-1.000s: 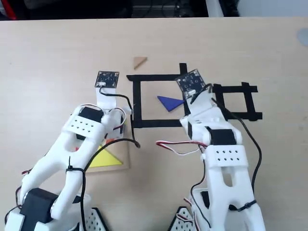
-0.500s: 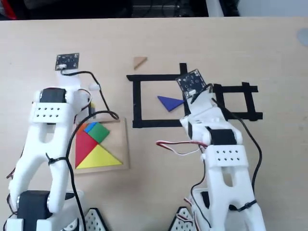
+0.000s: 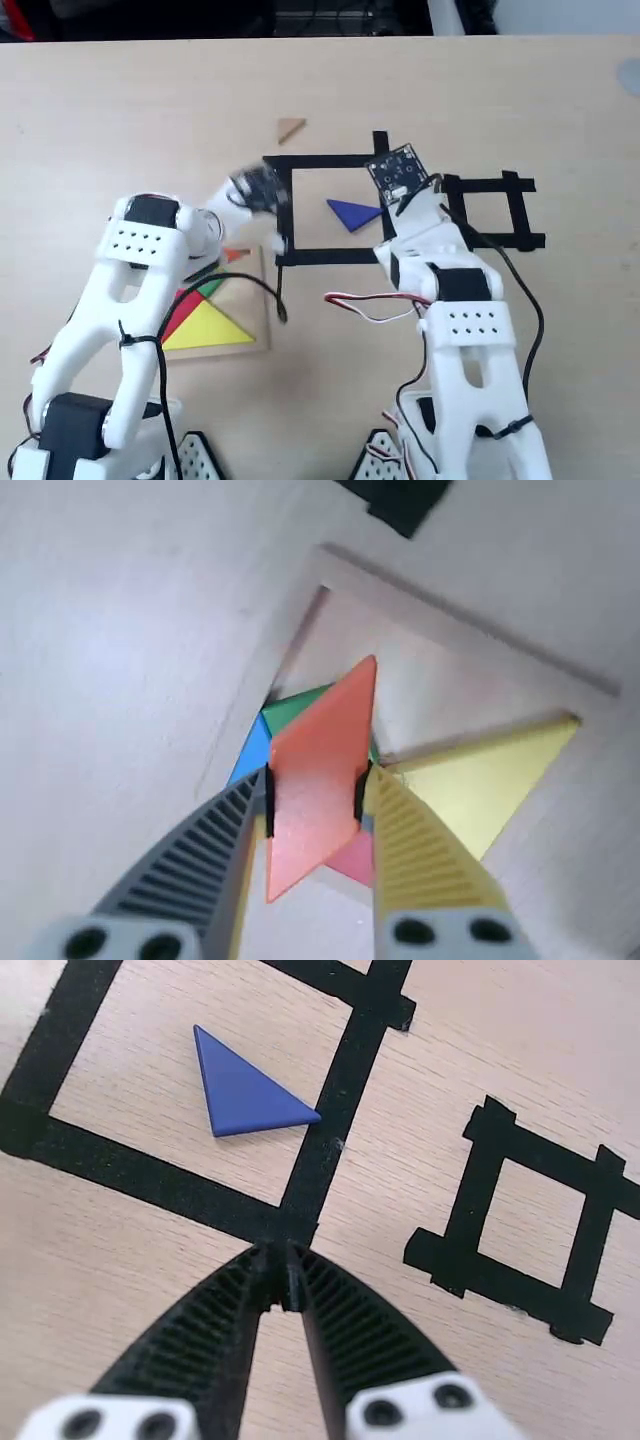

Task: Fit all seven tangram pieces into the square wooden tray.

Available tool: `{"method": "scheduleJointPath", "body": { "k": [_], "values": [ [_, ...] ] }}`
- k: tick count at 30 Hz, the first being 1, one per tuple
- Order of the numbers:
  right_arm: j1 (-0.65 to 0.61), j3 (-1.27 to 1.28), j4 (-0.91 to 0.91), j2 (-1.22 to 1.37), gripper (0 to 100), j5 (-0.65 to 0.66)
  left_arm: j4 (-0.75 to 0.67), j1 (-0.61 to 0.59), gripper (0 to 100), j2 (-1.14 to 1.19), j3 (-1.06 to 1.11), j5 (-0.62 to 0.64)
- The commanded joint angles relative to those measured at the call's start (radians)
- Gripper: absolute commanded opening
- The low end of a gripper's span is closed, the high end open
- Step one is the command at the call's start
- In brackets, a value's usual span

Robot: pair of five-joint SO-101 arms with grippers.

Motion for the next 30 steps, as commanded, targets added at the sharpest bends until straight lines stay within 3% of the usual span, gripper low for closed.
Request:
{"method": "scheduleJointPath", "body": {
  "k": [1, 6, 11, 16, 18, 23, 30],
  "values": [
    [-0.015, -0.004, -0.017, -0.010, 1.1, 0.003, -0.023, 0.018, 3, -0.032, 0.024, -0.348],
    [-0.015, -0.004, -0.018, -0.010, 1.1, 0.003, 0.008, 0.021, 3, -0.037, 0.064, -0.598],
    [-0.015, -0.004, -0.020, -0.010, 1.1, 0.005, -0.071, 0.077, 4, -0.044, 0.074, -0.549],
    [-0.015, -0.004, -0.018, -0.010, 1.1, 0.005, 0.060, 0.094, 6, -0.032, 0.076, -0.888],
    [-0.015, -0.004, -0.017, -0.010, 1.1, 0.005, 0.101, 0.120, 3, -0.032, 0.070, -0.953],
    [-0.015, -0.004, -0.017, -0.010, 1.1, 0.005, 0.164, 0.157, 4, -0.032, 0.067, -1.048],
    [-0.017, -0.004, -0.017, -0.010, 1.1, 0.005, 0.061, 0.206, 4, 0.026, 0.071, -1.065]
  ]
}}
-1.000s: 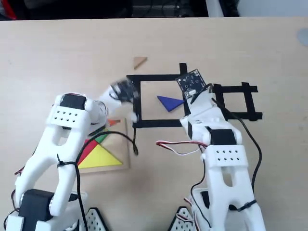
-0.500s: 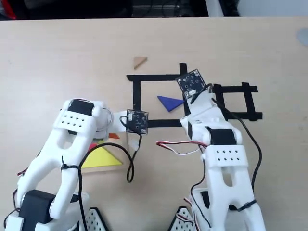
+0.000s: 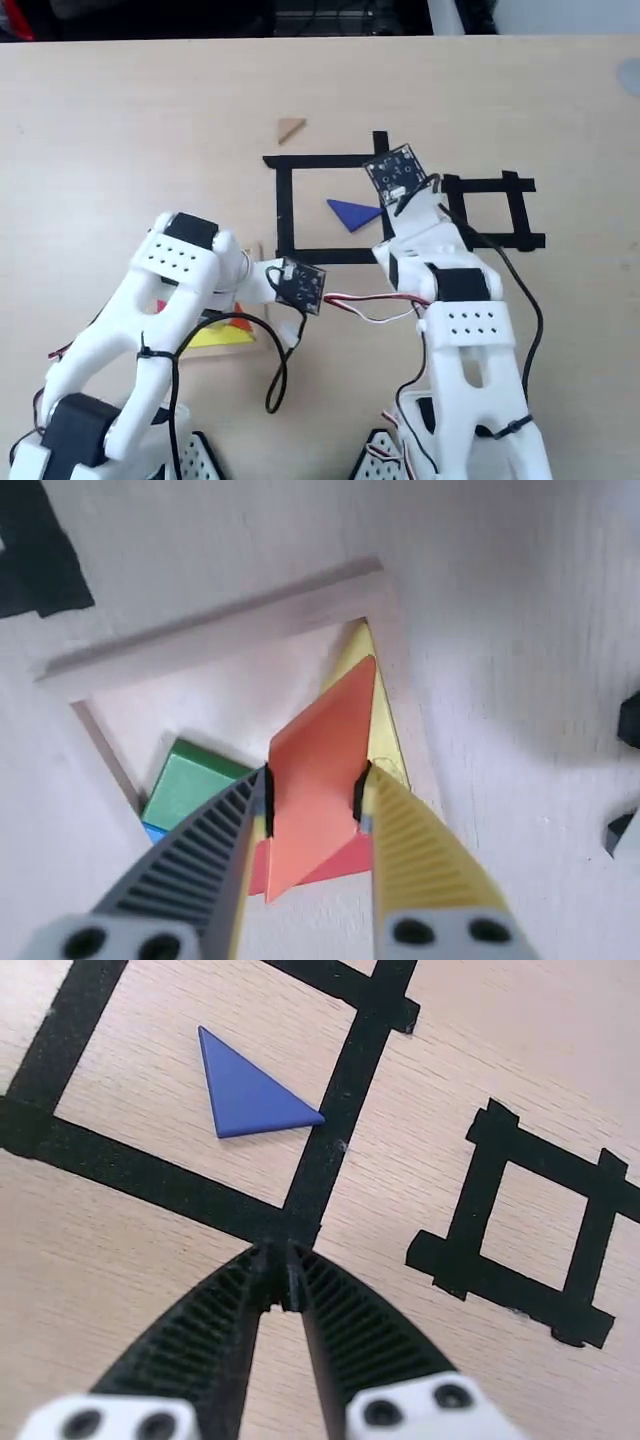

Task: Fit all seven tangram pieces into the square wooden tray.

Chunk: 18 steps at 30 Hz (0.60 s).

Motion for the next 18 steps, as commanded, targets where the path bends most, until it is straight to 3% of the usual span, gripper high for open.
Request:
{"method": "scheduleJointPath", "body": {
  "k": [1, 7, 18],
  "values": [
    [-0.012, -0.004, -0.015, -0.010, 1.1, 0.005, -0.095, 0.028, 4, 0.058, -0.013, -0.485],
    [-0.012, -0.004, -0.015, -0.010, 1.1, 0.005, -0.180, 0.028, 4, 0.221, -0.018, -0.482],
    [-0.012, -0.004, -0.015, -0.010, 1.1, 0.005, -0.061, 0.027, 18, 0.224, -0.125, -0.390]
  ]
}}
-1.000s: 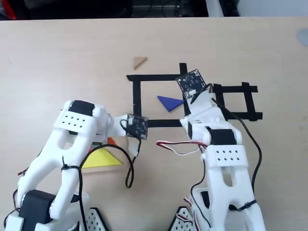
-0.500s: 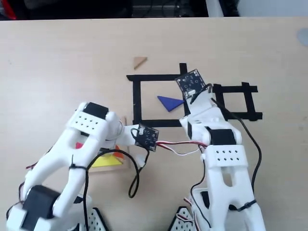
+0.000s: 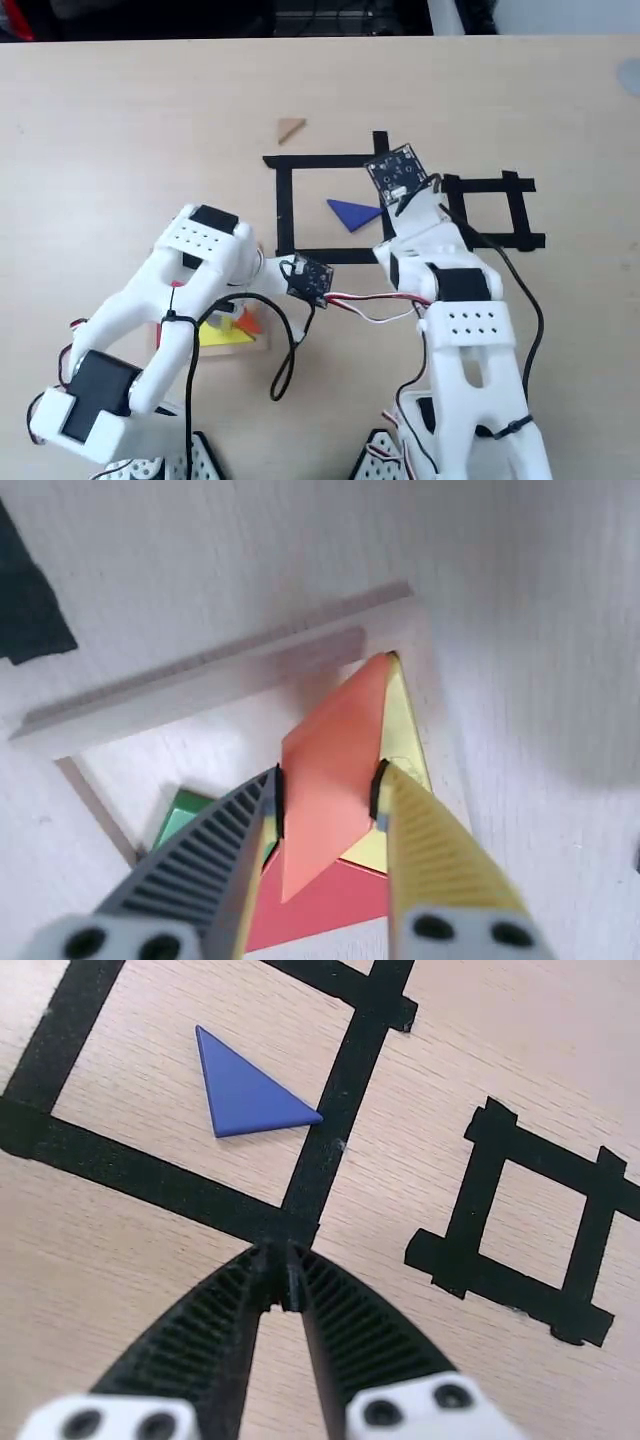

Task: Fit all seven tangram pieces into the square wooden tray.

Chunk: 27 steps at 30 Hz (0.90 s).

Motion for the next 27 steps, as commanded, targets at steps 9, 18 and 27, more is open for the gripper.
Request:
{"method": "scheduleJointPath", "body": {
  "k": [9, 18, 27],
  "values": [
    [-0.014, -0.004, -0.015, -0.010, 1.1, 0.005, 0.037, 0.002, 19, -0.003, -0.065, -0.388],
    [-0.014, -0.004, -0.020, -0.010, 1.1, 0.005, 0.087, -0.199, 18, -0.276, -0.056, -0.163],
    [-0.014, -0.004, -0.018, -0.010, 1.1, 0.005, 0.107, -0.162, 5, -0.741, 0.119, 0.571]
  ]
}}
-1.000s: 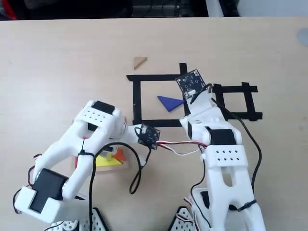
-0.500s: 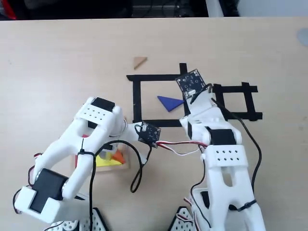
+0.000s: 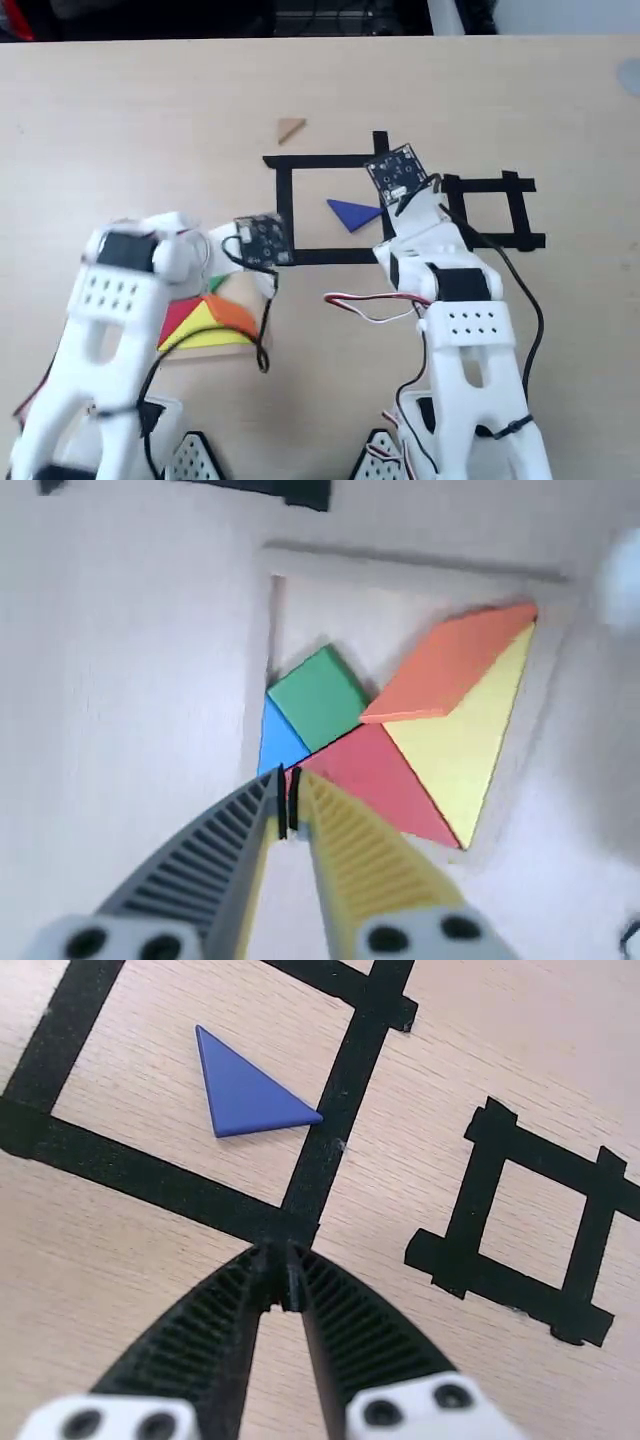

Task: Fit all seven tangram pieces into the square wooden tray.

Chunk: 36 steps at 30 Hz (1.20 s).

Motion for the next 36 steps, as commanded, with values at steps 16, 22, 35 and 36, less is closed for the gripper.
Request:
{"method": "scheduleJointPath", "body": {
  "k": [16, 22, 35, 36],
  "values": [
    [-0.014, 0.010, -0.021, -0.013, 1.1, 0.005, 0.006, 0.099, 3, 0.002, 0.171, 0.717],
    [-0.014, 0.008, -0.021, -0.012, 1.1, 0.005, -0.018, 0.128, 3, 0.034, 0.259, 0.730],
    [-0.014, 0.010, -0.021, -0.012, 1.1, 0.005, -0.338, 0.039, 3, 0.043, 0.377, 0.726],
    [-0.014, 0.010, -0.021, -0.012, 1.1, 0.005, -0.336, 0.041, 3, 0.043, 0.377, 0.726]
  ]
}}
